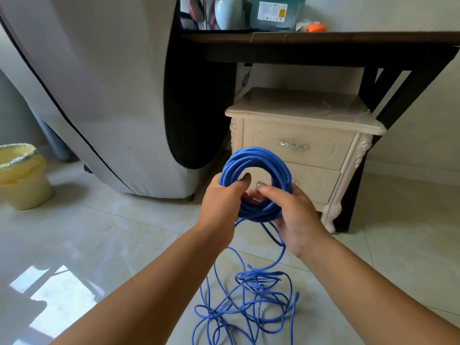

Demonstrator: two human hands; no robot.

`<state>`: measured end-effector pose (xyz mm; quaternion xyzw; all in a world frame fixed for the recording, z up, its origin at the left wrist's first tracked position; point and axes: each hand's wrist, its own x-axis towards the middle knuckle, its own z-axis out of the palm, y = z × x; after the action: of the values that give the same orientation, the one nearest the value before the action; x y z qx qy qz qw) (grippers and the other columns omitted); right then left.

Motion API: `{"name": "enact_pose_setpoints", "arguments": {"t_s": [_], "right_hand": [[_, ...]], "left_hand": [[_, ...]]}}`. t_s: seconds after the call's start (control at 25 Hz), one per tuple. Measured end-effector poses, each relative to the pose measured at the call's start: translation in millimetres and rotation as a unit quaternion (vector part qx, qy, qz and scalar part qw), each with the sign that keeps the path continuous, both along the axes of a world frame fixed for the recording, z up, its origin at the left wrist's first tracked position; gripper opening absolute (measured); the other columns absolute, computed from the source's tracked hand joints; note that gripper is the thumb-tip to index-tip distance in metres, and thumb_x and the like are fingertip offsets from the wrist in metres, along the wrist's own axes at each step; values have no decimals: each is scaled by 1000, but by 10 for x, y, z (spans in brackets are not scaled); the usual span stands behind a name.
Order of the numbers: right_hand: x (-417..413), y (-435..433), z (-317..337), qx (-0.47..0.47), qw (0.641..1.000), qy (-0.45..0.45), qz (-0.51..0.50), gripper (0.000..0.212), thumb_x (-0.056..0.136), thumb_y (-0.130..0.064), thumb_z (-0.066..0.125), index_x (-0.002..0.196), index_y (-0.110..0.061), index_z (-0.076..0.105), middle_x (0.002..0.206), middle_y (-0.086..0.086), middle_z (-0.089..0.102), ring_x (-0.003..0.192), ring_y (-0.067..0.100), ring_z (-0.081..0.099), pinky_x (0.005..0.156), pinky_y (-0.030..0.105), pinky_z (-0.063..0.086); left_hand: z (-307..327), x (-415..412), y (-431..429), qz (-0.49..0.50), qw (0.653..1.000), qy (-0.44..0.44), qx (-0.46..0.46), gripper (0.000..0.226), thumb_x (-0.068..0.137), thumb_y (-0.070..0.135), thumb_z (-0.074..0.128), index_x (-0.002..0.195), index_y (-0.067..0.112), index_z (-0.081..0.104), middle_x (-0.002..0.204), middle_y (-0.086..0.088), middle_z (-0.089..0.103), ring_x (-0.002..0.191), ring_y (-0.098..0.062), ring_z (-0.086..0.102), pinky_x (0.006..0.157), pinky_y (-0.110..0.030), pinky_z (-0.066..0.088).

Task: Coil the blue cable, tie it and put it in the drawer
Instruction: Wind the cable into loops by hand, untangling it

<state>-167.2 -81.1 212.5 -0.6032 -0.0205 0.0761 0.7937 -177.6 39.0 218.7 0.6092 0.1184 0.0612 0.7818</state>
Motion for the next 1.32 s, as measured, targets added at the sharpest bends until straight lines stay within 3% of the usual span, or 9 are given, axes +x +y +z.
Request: {"name": "enact_pose_setpoints", "arguments": {"t_s": [0.2,0.36,0.48,0.68,0.8,0.92,1.08,1.16,1.32], "right_hand": [[113,-98,46,-35,995,13,-90,13,92,-4,58,92,-17,59,56,2,65,58,18,67,77,43,54],[164,-169,63,-216,965,-95,-117,13,91,-4,53,91,-17,58,67,14,59,63,32,64,68,47,55],[103,-168,65,-364,907,-205,-50,25,83,1,52,90,-22,54,74,8,60,72,34,59,64,44,51],[14,-125,109,-505,798,-327,28,27,82,-3,56,100,-22,51,76,-9,52,67,11,49,53,21,35],[1,-106,75,-491,803,-338,15,27,83,-5,59,102,-24,54,78,-8,55,68,12,51,53,16,34],[-22,-99,124,-403,871,-281,11,36,84,-13,67,110,-31,50,81,-9,59,72,10,58,58,18,45],[36,-188,132,-254,956,-133,63,52,79,-28,77,122,-39,51,101,-9,64,90,4,64,88,28,52],[39,-220,101,-221,967,-83,95,52,70,-52,77,118,-42,57,107,-7,69,100,9,65,100,40,49],[34,-285,137,-239,956,-88,147,77,58,-76,63,127,-42,53,104,-21,70,103,-7,61,99,29,39]], "left_hand": [[50,-67,-13,-66,986,22,152,24,85,22,73,102,18,58,80,4,60,55,5,58,50,-8,43],[71,-73,150,-96,965,-58,237,88,80,20,81,148,37,28,128,13,53,102,7,60,68,-5,48],[49,-79,228,-110,890,-162,411,103,77,10,78,153,41,17,147,11,34,130,-4,42,93,-19,52],[18,-36,236,-84,776,-173,601,87,82,13,75,153,32,28,130,5,53,108,-12,56,91,-27,52],[20,12,238,-65,779,-136,608,38,91,16,67,128,22,59,109,2,65,91,-10,57,80,-21,47],[33,4,183,-36,838,-115,532,12,93,13,64,103,19,65,87,4,64,76,-12,58,66,-19,44],[88,22,176,17,954,-75,291,3,95,16,63,96,16,65,83,-8,66,72,-15,58,65,-28,46],[102,31,207,41,978,-44,200,7,97,21,60,94,18,65,76,-8,61,67,-15,52,62,-27,46],[111,42,203,74,992,33,102,21,97,27,62,78,17,59,62,-1,50,61,-15,46,58,-26,41]]}}
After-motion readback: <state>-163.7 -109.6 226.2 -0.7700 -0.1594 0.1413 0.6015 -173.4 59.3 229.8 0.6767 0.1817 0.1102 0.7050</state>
